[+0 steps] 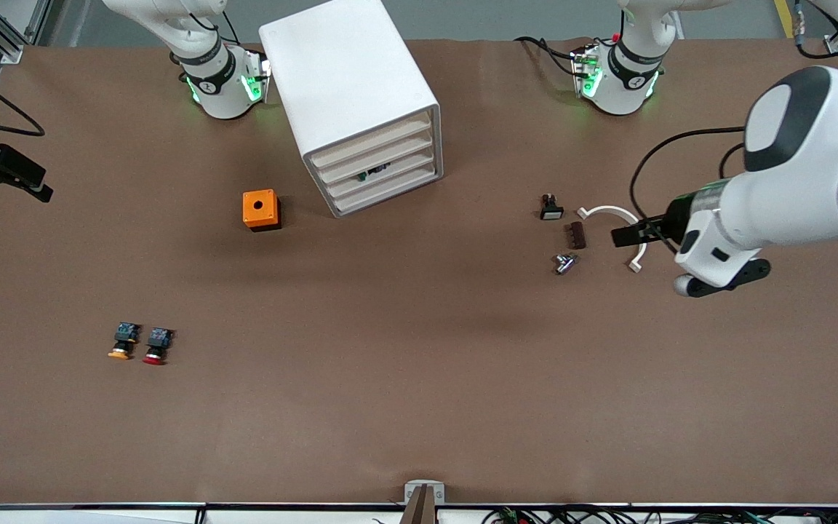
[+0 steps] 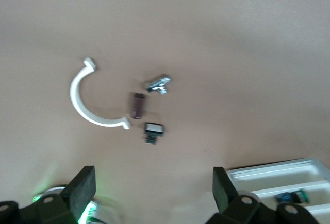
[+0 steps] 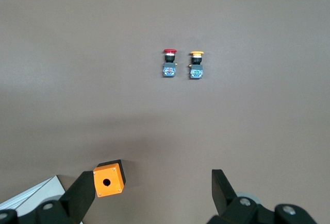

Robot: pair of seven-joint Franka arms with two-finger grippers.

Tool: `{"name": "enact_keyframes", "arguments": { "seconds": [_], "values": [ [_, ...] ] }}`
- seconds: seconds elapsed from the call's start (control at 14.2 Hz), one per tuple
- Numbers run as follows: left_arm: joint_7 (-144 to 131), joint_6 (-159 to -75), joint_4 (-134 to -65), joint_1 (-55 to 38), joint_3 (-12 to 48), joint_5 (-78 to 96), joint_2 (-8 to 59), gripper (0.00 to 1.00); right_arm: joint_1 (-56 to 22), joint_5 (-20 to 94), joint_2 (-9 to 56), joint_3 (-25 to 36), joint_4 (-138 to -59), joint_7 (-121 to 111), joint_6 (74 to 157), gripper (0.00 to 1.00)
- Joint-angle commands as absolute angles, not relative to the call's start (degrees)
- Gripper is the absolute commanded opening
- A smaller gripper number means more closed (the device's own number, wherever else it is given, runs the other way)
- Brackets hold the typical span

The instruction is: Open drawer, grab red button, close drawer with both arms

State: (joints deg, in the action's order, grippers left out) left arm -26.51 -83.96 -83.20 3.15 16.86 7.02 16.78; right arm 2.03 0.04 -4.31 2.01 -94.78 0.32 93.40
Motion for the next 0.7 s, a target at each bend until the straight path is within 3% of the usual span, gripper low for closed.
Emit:
{"name": "enact_keyframes", "arguments": {
  "seconds": [0.0,0.35,0.63],
  "values": [
    [-17.9,-84.0,-91.3,6.5,17.0,5.5,9.4,1.00,1.5,-0.4,-4.7,2.5,-94.7,0.3,92.7,1.00],
    [-7.8,-86.1,-101.1,1.3,5.7,5.5,-0.7,1.00,1.5,-0.4,-4.8,2.5,-94.7,0.3,92.6,1.00],
    [-2.9,-93.0,-109.3,1.1,3.0,4.8,-7.9,1.00,1.5,-0.2,-4.8,2.6,-94.7,0.4,92.6,1.00]
  ]
}}
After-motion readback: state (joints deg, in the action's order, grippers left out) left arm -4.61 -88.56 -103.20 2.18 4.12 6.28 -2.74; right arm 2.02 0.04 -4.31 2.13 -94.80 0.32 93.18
